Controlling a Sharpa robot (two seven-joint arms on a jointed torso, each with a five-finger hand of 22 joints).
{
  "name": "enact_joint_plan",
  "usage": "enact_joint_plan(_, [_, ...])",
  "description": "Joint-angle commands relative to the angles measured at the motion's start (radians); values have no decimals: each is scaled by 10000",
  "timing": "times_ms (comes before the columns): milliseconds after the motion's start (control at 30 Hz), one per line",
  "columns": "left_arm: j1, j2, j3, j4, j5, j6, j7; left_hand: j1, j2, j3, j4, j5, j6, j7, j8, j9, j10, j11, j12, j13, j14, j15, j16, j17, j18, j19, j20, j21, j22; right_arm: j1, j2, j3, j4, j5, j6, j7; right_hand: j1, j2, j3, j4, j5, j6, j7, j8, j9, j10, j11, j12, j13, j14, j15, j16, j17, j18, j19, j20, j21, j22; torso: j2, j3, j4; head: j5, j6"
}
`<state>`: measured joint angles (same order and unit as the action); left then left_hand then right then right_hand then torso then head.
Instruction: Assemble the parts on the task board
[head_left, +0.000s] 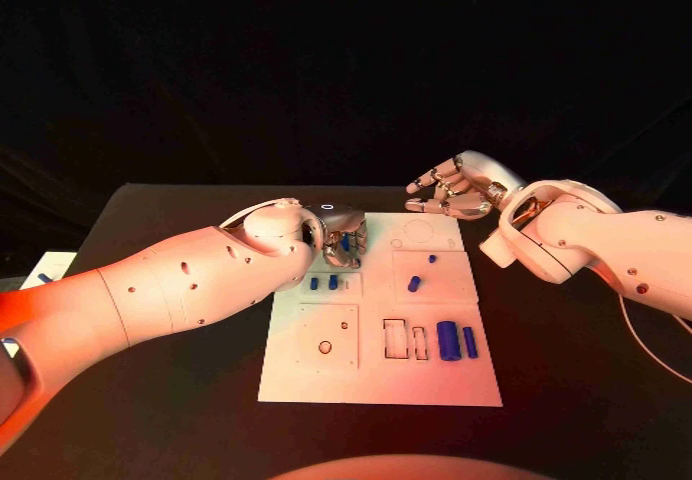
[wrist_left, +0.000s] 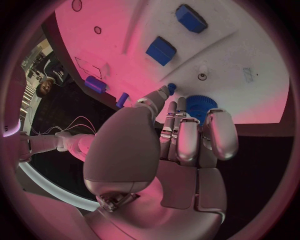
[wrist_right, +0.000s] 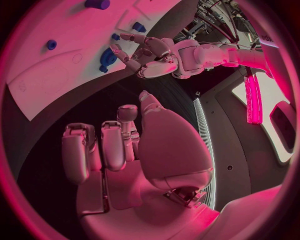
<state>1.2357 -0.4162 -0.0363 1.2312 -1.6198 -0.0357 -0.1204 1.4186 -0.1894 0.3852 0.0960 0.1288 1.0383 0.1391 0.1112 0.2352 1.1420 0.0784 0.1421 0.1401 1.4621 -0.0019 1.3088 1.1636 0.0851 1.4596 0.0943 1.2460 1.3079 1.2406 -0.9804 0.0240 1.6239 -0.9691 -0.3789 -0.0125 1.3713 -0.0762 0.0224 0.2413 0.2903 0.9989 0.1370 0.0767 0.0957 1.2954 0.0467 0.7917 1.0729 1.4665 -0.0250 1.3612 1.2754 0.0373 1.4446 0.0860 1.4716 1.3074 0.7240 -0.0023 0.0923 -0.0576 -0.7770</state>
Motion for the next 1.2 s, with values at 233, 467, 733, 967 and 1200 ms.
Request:
enact_joint_plan(233, [-21, 94, 2, -39, -130, 474, -75, 92, 96, 176, -38, 31, 154, -20, -81, -63, 208, -33, -109, -77, 394, -81, -39, -68, -160, 128, -20, 103, 708, -5, 20, 0, 28, -71, 125, 76, -10, 56, -22, 47, 27, 55, -17, 56, 18, -27, 3, -19, -4, 401, 3, -50, -17, 75, -62, 15, -41, 948, -15, 6, 14, -9, -38])
enact_joint_plan(467, [-32, 132, 0, -80, -134, 584, -128, 119, 119, 267, -79, 32, 217, -23, -99, -95, 296, -46, -150, -115, 393, -90, -31, -108, -171, 148, -31, 156, 748, -5, 19, 1, 40, -72, 125, 74, -10, 56, -22, 47, 27, 55, -17, 56, 18, -27, 3, -19, -4, 401, 3, -50, -17, 75, -62, 15, -41, 948, -8, 7, 2, -8, -42])
enact_joint_plan(733, [-73, 191, 0, -135, -175, 756, -150, 212, 172, 503, -212, 27, 348, -43, -135, -161, 466, -72, -239, -188, 391, -114, 13, -147, -181, 163, -52, 204, 795, -4, 19, 1, 55, -73, 129, 79, -10, 56, -22, 47, 27, 55, -17, 56, 18, -27, 3, -19, -4, 401, 3, -50, -17, 75, -62, 15, -41, 948, -9, 3, 2, -31, -58])
enact_joint_plan(967, [-105, 245, 0, -206, -198, 989, -199, 255, 224, 701, -313, 18, 409, -34, -179, -215, 544, -71, -324, -241, 382, -117, 33, -193, -183, 160, -59, 209, 814, -4, 13, 1, 69, -73, 127, 80, -6, 64, -22, 49, 32, 60, -18, 59, 21, -14, 2, 15, 14, 402, 2, -54, -18, 75, -58, 14, -41, 951, -10, 5, 9, -35, -81])
enact_joint_plan(1200, [-139, 311, 1, -290, -202, 1007, -141, 279, 305, 1003, -491, 7, 596, -42, -197, -273, 761, -96, -422, -288, 368, -136, 66, -261, -186, 157, -75, 225, 849, -2, 9, 1, 85, -73, 127, 82, -8, 68, -22, 52, 33, 62, -18, 60, 22, -13, 2, 18, 15, 403, 1, -52, -14, 75, -60, 13, -42, 949, -12, 9, 10, -50, -75])
